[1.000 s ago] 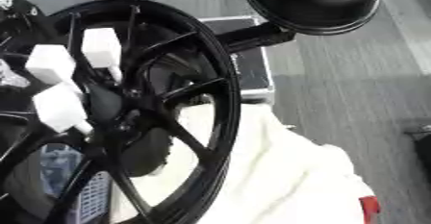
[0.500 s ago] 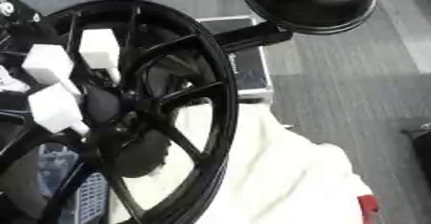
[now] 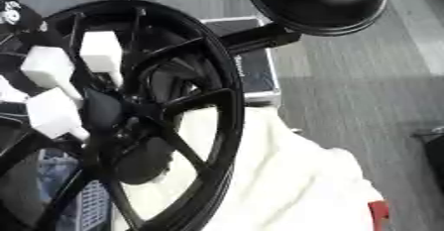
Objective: Pull the pin out of the wheel hub.
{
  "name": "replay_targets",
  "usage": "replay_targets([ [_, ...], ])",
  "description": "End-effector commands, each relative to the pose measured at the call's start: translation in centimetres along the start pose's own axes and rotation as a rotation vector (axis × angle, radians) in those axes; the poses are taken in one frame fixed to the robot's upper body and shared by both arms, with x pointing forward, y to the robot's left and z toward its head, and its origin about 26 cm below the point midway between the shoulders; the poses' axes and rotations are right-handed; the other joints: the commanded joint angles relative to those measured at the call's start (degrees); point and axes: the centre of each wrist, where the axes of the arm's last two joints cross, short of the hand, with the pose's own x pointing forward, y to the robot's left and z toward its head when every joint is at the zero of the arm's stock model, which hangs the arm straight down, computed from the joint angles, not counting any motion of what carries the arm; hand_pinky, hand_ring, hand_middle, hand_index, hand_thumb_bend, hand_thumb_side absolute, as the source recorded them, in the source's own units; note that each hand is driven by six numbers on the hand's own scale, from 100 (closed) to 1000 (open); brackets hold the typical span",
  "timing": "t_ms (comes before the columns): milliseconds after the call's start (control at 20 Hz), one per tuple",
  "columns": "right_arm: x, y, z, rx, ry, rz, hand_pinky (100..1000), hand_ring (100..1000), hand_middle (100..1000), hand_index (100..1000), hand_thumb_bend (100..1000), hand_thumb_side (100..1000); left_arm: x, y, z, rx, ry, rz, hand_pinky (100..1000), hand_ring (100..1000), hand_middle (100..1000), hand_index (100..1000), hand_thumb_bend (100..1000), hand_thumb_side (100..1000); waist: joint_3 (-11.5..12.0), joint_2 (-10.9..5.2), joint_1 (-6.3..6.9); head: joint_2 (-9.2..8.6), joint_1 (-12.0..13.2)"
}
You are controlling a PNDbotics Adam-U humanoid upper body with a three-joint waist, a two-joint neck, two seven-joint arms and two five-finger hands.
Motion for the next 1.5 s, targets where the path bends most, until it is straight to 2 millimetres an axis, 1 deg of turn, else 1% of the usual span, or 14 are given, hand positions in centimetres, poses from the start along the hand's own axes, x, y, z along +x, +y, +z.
replay_targets([
  [50, 0.4, -0.9, -0.1, -0.025, -0.016, 0.010, 835, 663, 579, 734, 100, 432, -0.1, 0.7, 0.6, 0.019, 0.016, -0.024, 705, 606, 523, 680, 510, 100, -0.01, -0.99, 0.00, -0.67, -0.17],
  [400, 0.3, -0.9, -0.1, -0.028, -0.008, 0.006, 834, 661, 577, 733, 100, 436, 0.0, 0.7, 0.5, 0.032, 0.018, -0.022, 682, 547, 439, 615, 461, 100, -0.08, -1.10, -0.09, -0.66, -0.20],
  [750, 0.3, -0.9, -0.1, -0.029, -0.006, 0.004, 835, 661, 576, 733, 100, 437, 0.0, 0.7, 0.5, 0.043, 0.025, -0.025, 678, 539, 432, 609, 460, 100, -0.12, -1.14, -0.10, -0.63, -0.20],
  [800, 0.3, -0.9, -0.1, -0.028, -0.007, 0.004, 835, 661, 577, 733, 100, 439, 0.0, 0.9, 0.6, 0.052, 0.033, -0.029, 666, 514, 415, 590, 476, 100, -0.10, -1.16, -0.06, -0.62, -0.25],
  [850, 0.3, -0.9, -0.1, -0.028, -0.007, 0.005, 835, 661, 577, 733, 100, 439, 0.0, 1.0, 0.8, 0.065, 0.044, -0.038, 665, 511, 409, 584, 476, 100, -0.11, -1.18, -0.02, -0.61, -0.30],
  [1250, 0.3, -0.9, -0.1, -0.030, -0.004, 0.011, 835, 660, 577, 733, 100, 438, 1.0, 2.2, 1.8, 0.139, 0.076, -0.101, 666, 507, 390, 566, 487, 100, 0.10, -1.38, 0.20, -0.54, -0.56],
  [1500, 0.2, -0.9, -0.1, -0.038, 0.000, 0.016, 836, 660, 576, 733, 100, 433, 1.8, 2.9, 3.1, 0.182, 0.077, -0.108, 665, 504, 386, 562, 492, 100, 0.28, -1.60, 0.26, -0.47, -0.81],
])
